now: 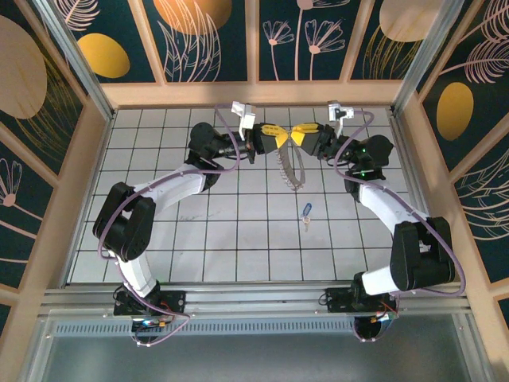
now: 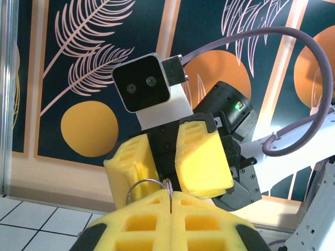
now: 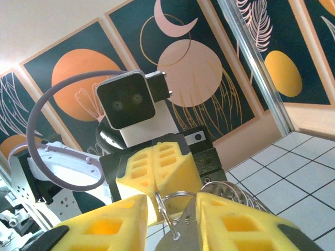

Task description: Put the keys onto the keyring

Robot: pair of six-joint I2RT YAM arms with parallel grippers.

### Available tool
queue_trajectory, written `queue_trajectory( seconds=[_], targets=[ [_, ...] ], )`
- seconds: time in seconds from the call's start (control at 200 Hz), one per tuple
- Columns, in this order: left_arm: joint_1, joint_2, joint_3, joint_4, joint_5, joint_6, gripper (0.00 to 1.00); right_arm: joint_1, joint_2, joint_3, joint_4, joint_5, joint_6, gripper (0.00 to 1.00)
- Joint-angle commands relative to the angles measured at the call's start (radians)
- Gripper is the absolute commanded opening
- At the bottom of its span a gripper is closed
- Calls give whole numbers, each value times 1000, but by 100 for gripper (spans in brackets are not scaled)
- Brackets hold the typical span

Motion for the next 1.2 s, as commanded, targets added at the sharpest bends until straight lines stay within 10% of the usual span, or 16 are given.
queue_trajectory(
  seconds=[0.0,0.225,0.395,0.505,0.706,1.196],
  targets=[
    [-6,7,39,52,7,-14,0,10,3,29,26,-28,-30,26],
    [-7,9,42,51,4,-14,0,10,-17,17,-18,-33,-66,0],
    [-7,7,55,4,-19,-6,0,7,-41,18,-102,-22,-136,0],
    [-4,-24,62,-114,-73,56,32,-9,-52,17,-116,-22,-155,0],
    [0,-100,63,-276,-130,163,45,-29,-65,21,-98,-41,-150,0],
    [7,-80,123,-346,8,120,44,-27,-74,60,-101,-67,-145,0]
  ],
)
